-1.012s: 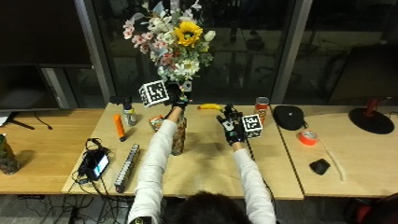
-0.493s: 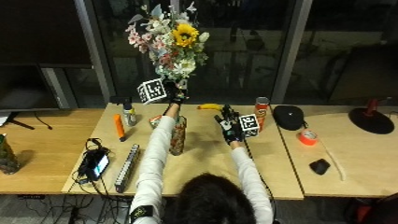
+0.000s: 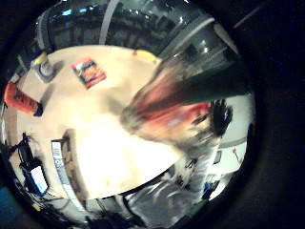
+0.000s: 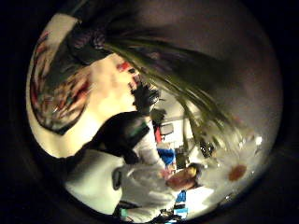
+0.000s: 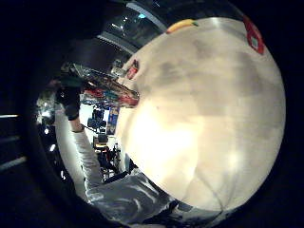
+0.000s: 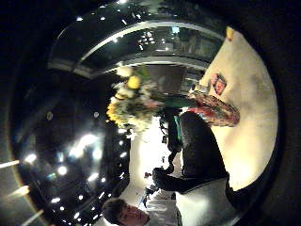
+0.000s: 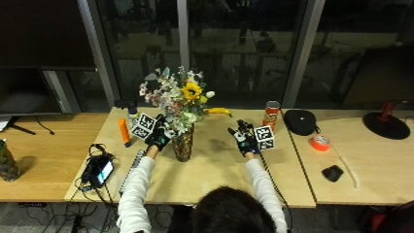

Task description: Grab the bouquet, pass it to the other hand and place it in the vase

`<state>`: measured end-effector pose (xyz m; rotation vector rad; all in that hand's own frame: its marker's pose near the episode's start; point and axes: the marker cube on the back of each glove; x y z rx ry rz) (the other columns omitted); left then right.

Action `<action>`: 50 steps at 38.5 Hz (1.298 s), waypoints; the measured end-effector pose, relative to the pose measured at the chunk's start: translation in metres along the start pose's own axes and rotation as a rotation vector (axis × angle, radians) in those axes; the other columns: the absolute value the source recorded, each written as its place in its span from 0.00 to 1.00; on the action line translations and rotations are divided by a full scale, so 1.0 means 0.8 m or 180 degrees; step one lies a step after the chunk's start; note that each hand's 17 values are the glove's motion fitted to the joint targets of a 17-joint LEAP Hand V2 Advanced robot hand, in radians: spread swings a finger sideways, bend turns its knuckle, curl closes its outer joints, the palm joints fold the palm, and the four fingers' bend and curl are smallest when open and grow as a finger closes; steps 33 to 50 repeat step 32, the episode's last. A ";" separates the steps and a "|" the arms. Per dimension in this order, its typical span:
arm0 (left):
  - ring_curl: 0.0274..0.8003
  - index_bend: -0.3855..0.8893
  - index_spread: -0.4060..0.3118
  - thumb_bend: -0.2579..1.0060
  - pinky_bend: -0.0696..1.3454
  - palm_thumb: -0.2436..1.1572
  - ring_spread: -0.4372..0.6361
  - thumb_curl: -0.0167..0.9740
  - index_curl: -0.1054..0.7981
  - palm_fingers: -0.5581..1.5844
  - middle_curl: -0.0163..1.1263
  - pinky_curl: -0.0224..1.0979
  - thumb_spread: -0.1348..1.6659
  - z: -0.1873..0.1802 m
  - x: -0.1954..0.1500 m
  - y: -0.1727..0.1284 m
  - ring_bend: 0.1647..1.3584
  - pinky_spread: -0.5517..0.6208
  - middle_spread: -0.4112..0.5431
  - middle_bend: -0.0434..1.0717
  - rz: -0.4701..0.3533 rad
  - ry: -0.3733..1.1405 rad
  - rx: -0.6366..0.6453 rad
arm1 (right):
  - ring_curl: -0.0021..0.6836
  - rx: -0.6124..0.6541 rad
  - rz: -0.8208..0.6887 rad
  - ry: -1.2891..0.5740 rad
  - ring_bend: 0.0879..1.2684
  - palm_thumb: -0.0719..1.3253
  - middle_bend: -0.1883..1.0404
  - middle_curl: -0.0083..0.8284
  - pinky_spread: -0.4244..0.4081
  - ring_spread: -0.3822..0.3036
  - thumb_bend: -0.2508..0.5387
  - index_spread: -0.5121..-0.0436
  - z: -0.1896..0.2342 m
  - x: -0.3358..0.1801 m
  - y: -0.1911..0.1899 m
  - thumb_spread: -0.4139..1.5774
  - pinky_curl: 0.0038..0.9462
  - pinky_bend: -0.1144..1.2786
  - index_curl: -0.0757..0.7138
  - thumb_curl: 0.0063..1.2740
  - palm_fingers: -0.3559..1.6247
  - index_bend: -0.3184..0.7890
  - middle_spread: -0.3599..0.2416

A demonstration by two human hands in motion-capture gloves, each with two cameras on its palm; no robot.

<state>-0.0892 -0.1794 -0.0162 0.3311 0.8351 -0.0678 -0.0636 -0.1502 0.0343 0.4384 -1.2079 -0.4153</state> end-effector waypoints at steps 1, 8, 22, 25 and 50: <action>0.53 0.33 0.59 0.12 0.36 0.42 0.51 0.53 0.65 0.10 0.47 0.42 0.49 0.002 -0.012 0.016 0.33 0.59 0.54 0.36 -0.0043 -0.0053 -0.0114 | 0.43 -0.0042 0.0053 -0.0055 0.28 0.48 0.30 0.41 0.78 0.56 0.31 0.28 -0.001 0.004 0.004 0.76 0.35 0.43 0.42 0.32 0.26 0.44 0.56; 0.34 0.33 0.75 0.16 0.28 0.39 0.72 0.48 0.50 0.14 0.30 0.30 0.51 0.009 -0.063 0.057 0.27 0.79 0.80 0.19 0.0152 0.0181 -0.0243 | 0.42 -0.0055 0.0527 -0.0071 0.26 0.50 0.30 0.39 0.79 0.57 0.30 0.30 -0.016 0.032 0.029 0.77 0.35 0.41 0.44 0.32 0.26 0.44 0.58; 0.31 0.38 0.70 0.17 0.25 0.36 0.85 0.42 0.39 0.19 0.26 0.27 0.52 0.013 -0.026 0.047 0.26 0.90 0.89 0.19 0.0311 0.0439 0.0100 | 0.41 0.0063 0.0894 0.0111 0.23 0.51 0.30 0.38 0.80 0.58 0.29 0.32 -0.053 0.078 0.057 0.77 0.35 0.39 0.46 0.33 0.28 0.44 0.61; 0.31 0.38 0.69 0.17 0.24 0.35 0.86 0.41 0.38 0.20 0.25 0.27 0.53 0.008 -0.023 0.038 0.26 0.90 0.88 0.20 0.0418 0.0324 0.0303 | 0.41 0.0159 0.0743 0.0290 0.23 0.51 0.30 0.38 0.80 0.59 0.29 0.32 -0.057 0.097 0.057 0.77 0.35 0.39 0.47 0.33 0.28 0.44 0.61; 0.31 0.40 0.72 0.17 0.22 0.34 0.86 0.39 0.37 0.22 0.26 0.27 0.53 0.000 -0.027 0.045 0.25 0.90 0.87 0.21 0.0350 0.0276 0.0232 | 0.41 0.0140 0.0916 0.0342 0.22 0.51 0.30 0.37 0.80 0.59 0.29 0.34 -0.053 0.119 0.069 0.77 0.35 0.38 0.47 0.33 0.29 0.44 0.62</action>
